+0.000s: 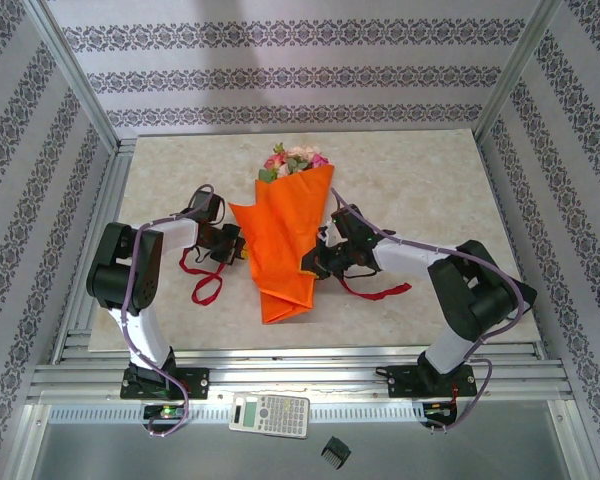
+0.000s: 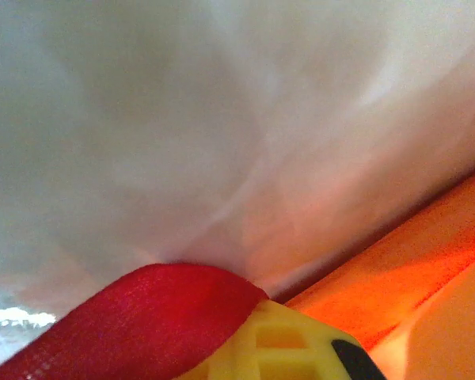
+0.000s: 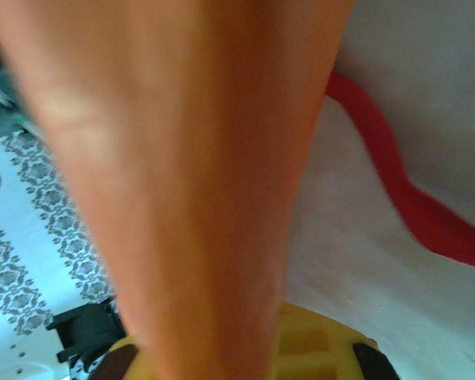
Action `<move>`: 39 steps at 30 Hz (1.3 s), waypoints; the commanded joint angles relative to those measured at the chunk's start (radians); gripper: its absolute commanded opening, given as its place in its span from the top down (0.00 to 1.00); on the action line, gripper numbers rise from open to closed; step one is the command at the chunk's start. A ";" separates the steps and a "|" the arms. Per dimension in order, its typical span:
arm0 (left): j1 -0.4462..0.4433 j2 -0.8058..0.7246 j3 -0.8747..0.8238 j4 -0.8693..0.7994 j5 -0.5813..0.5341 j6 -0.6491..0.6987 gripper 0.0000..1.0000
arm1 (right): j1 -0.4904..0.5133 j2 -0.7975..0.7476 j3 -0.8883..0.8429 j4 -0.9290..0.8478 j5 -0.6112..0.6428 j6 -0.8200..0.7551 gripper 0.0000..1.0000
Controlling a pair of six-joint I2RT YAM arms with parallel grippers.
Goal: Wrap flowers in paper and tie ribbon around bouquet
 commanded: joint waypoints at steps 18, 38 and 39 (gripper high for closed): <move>0.123 -0.466 -0.274 -0.168 -0.260 -0.142 0.56 | -0.156 -0.212 0.085 -0.567 0.475 0.032 0.43; 0.187 -0.131 -0.145 -0.029 -0.222 -0.100 0.89 | -0.245 0.191 0.321 -0.501 0.611 -0.065 1.00; 0.187 -0.116 -0.130 -0.029 -0.232 -0.084 0.93 | -0.250 0.201 0.345 -0.501 0.613 -0.084 1.00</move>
